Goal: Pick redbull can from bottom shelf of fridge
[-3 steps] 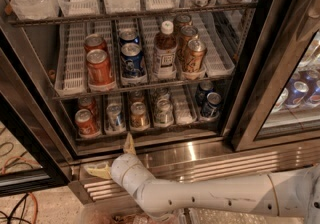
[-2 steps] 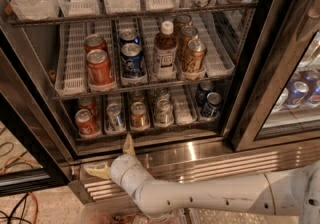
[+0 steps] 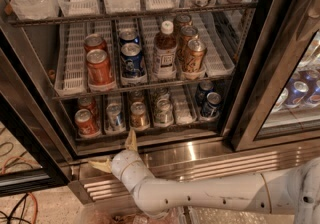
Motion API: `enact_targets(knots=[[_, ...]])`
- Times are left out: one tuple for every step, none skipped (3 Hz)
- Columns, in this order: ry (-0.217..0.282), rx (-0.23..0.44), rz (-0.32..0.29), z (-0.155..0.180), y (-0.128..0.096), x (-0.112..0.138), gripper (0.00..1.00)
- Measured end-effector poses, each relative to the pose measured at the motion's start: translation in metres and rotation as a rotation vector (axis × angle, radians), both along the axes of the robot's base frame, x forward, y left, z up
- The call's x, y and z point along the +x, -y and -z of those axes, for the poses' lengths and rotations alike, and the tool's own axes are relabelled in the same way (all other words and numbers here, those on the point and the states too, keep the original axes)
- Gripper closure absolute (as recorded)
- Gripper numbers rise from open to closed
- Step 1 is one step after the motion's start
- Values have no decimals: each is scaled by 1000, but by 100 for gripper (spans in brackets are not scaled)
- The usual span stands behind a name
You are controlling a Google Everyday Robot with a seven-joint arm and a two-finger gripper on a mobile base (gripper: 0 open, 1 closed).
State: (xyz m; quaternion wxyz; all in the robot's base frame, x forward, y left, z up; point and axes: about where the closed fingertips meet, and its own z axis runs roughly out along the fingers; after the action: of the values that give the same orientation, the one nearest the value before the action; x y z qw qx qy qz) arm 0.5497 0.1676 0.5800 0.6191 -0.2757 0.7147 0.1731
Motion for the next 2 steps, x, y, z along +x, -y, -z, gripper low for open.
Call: enact_targets(knots=[[38,6,23,-8,2,14,0],[61,36,20,-11,-4,24,0]])
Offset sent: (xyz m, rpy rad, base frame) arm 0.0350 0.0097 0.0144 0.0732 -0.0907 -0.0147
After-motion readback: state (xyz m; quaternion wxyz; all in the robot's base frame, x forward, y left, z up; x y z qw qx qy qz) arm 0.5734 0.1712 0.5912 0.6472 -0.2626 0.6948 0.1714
